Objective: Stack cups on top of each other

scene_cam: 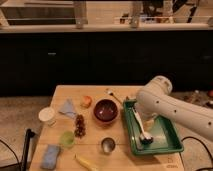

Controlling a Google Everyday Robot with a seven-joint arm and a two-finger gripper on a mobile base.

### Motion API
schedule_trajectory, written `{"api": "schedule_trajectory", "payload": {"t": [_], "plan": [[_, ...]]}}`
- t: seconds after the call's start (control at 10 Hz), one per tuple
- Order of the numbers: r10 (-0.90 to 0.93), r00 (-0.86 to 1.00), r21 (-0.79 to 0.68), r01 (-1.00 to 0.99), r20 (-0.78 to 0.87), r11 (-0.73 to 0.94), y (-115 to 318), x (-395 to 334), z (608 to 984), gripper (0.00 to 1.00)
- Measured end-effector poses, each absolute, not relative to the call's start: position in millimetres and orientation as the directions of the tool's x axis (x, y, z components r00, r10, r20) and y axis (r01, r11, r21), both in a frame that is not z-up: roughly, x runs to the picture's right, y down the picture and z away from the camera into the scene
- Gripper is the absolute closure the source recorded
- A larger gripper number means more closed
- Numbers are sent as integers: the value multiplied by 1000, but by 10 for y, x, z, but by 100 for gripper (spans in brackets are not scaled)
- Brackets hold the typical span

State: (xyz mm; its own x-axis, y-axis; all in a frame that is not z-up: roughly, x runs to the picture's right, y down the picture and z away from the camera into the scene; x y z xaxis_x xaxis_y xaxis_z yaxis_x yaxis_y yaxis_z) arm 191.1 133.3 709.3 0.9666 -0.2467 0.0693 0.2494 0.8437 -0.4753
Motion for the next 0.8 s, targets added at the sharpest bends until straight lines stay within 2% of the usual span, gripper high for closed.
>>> {"api": "schedule_trajectory", "payload": {"t": [0.8], "plan": [[-347,932,-428,358,108,830,1260,1859,7123,20]]}}
